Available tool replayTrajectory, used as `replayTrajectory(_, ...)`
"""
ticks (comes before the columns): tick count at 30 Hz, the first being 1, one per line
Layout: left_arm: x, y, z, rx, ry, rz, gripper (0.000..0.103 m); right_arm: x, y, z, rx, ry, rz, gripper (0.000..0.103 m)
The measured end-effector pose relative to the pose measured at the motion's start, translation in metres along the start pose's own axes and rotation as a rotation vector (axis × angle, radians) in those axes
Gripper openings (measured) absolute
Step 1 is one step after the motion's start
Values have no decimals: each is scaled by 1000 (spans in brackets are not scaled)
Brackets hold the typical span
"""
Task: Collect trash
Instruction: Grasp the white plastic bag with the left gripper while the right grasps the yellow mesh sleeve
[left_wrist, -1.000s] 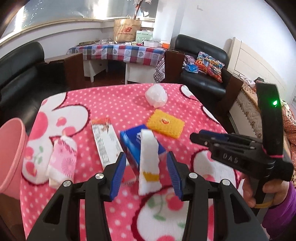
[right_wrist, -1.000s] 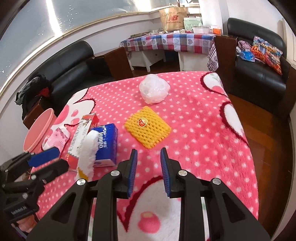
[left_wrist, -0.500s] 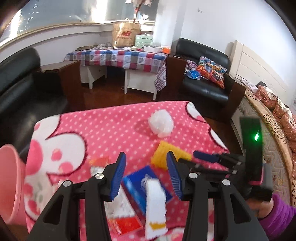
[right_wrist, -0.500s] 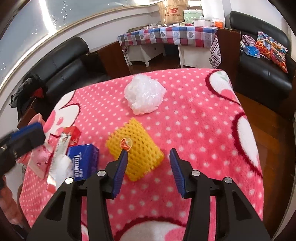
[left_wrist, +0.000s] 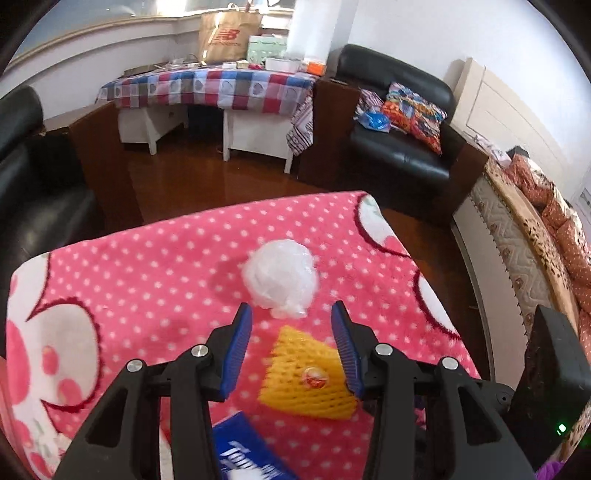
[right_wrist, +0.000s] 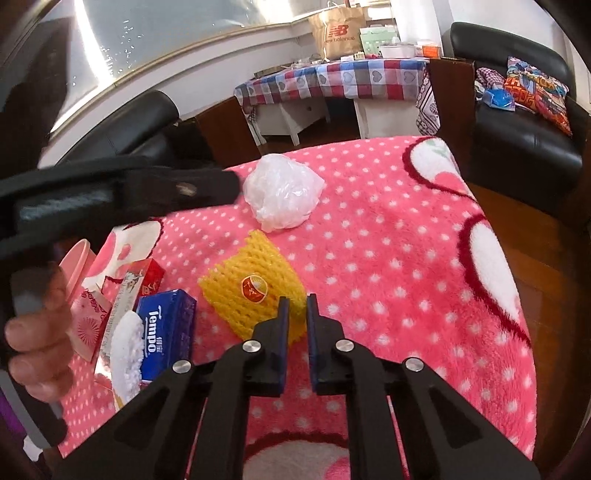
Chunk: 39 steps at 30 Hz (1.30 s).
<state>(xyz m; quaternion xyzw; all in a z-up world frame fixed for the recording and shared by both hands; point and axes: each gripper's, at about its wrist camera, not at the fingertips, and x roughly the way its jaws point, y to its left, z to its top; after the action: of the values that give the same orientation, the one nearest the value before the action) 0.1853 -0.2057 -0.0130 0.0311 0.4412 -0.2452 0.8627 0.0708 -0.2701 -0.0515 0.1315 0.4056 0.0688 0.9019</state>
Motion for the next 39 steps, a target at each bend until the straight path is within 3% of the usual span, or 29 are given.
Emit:
replayTrajectory(6, 28, -17, 2, 33, 28, 64, 36, 4, -15, 0, 72, 20, 31, 9)
replayTrajectory(11, 53, -17, 6, 24, 83, 127, 23, 5, -16, 0, 82, 19, 40, 9)
replayTrajectory(17, 51, -17, 5, 28, 50, 150, 11, 4, -18, 0, 87, 21, 48, 9)
replayTrajectory(26, -1, -4, -5, -7, -37, 111, 9, 2, -16, 0, 75, 9, 40, 9)
replayTrajectory(39, -89, 21, -43, -47, -136, 125, 9, -46, 6, 11, 27, -119, -31, 9)
